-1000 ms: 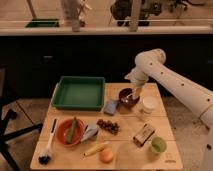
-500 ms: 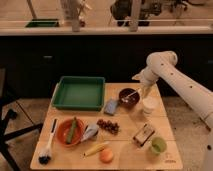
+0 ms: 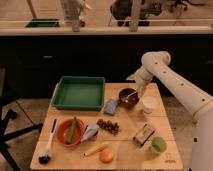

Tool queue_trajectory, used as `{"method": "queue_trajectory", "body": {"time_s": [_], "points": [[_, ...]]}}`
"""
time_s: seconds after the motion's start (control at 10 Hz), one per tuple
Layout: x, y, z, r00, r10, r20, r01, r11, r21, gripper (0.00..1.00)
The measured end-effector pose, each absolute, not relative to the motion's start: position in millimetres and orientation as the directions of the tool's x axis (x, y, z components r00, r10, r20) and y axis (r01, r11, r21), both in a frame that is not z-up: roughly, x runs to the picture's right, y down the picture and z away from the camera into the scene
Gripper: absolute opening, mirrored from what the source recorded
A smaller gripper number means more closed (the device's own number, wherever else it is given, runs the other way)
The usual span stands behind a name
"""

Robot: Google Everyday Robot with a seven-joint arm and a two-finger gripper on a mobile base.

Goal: Place fork in table surface

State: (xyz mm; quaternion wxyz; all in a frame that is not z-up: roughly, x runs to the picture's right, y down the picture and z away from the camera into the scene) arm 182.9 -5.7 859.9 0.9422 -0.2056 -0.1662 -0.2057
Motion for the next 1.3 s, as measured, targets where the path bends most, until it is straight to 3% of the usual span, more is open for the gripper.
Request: {"method": "queue_trajectory", "body": {"time_s": [0.6,0.9,1.3], "points": [[179,5,884,0.858,-0.296,0.421,0.457,0.812,-0.362,0.70],[179,16,896,0.860,-0.273,0.432,0.449,0.807,-0.383,0.56],[176,28,903,0.857,-0.260,0.445,0.451,0.797,-0.403,0.56]]}}
